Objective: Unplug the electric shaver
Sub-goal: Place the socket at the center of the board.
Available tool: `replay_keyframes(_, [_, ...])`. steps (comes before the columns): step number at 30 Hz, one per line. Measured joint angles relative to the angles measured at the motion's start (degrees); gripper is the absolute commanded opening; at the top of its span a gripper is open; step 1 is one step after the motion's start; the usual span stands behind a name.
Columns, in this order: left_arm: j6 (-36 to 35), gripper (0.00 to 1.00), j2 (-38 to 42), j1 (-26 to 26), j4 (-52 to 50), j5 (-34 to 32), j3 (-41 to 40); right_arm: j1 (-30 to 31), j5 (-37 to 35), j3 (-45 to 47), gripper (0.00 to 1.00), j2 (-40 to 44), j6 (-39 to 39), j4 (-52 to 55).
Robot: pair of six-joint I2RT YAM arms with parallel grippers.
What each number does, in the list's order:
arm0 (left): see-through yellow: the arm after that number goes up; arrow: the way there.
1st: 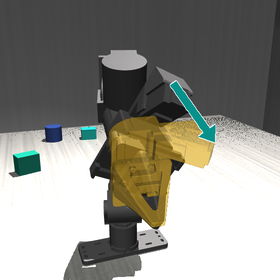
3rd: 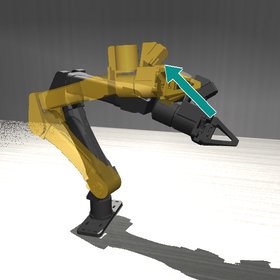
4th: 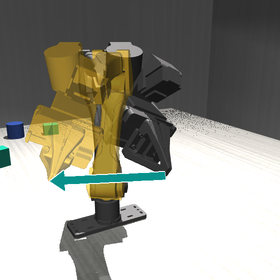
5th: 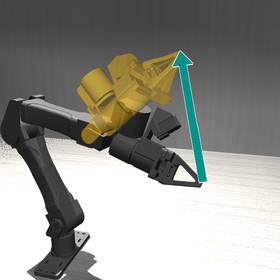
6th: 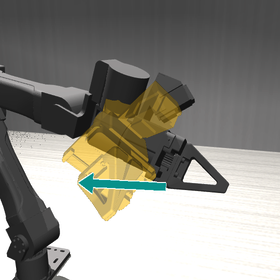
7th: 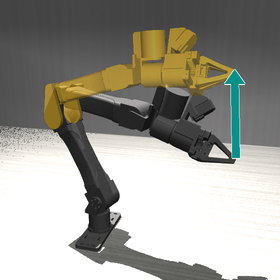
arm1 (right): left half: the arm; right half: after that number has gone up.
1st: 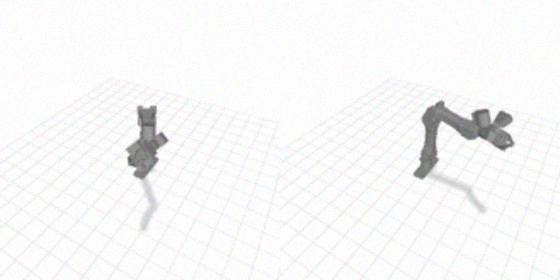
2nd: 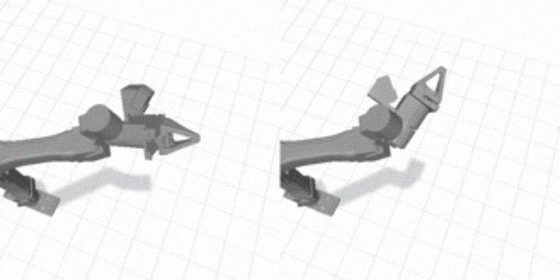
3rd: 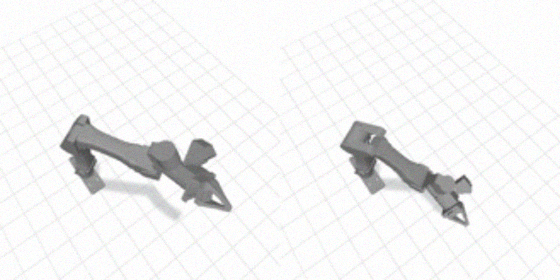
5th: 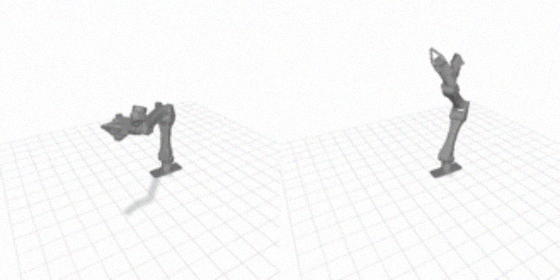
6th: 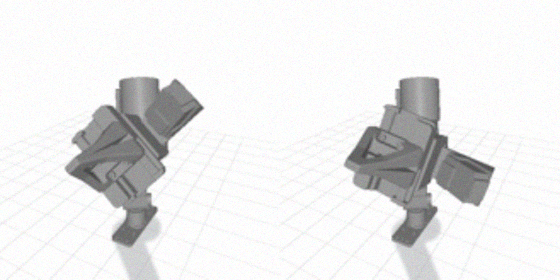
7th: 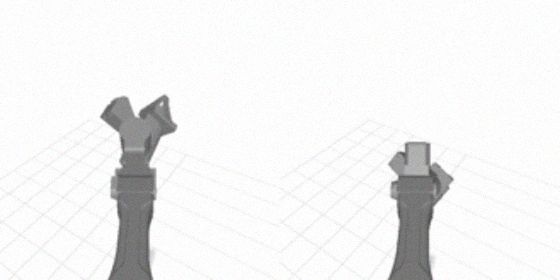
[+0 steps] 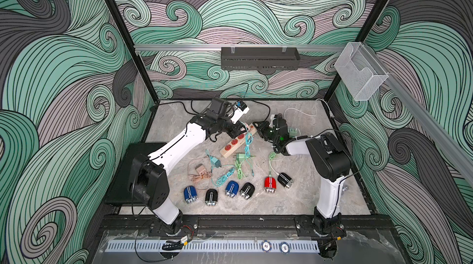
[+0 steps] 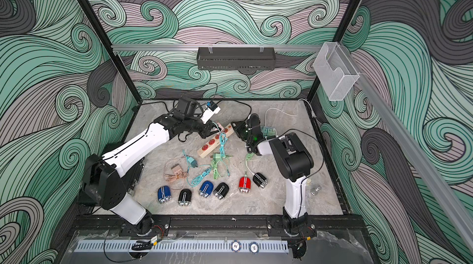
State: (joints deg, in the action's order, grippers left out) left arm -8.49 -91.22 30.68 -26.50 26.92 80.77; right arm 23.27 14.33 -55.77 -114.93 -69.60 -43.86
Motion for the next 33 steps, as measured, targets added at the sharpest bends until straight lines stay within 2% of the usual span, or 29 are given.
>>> replay_keyframes(4, [0.13, 0.00, 3.48, 1.42, -1.03, 0.11, -0.83, 1.09, -2.97, -3.54, 0.13, -1.55, 0.13, 2.36])
replay_keyframes(9, [0.85, 0.00, 8.15, 2.32, -0.92, 0.15, -6.05, 3.87, -7.15, -9.62, 0.14, -3.32, 0.44, 5.14])
replay_keyframes(14, [1.66, 0.00, 8.68, 2.86, -1.01, 0.11, -8.26, 6.60, -10.05, -16.15, 0.15, -7.82, 0.55, 7.21])
replay_keyframes(21, [1.64, 0.00, 10.49, 3.32, -0.94, -0.81, -8.28, 9.75, -11.26, -22.05, 0.24, -12.63, -0.92, 9.01])
replay_keyframes(25, [1.64, 0.00, 10.69, 3.54, -0.94, -1.49, -8.28, 10.88, -11.30, -22.36, 0.33, -12.83, -1.22, 9.46])
replay_keyframes(33, [1.64, 0.00, 10.69, 3.58, -0.94, -2.54, -8.28, 10.82, -11.30, -22.18, 0.46, -12.85, -1.11, 11.32])
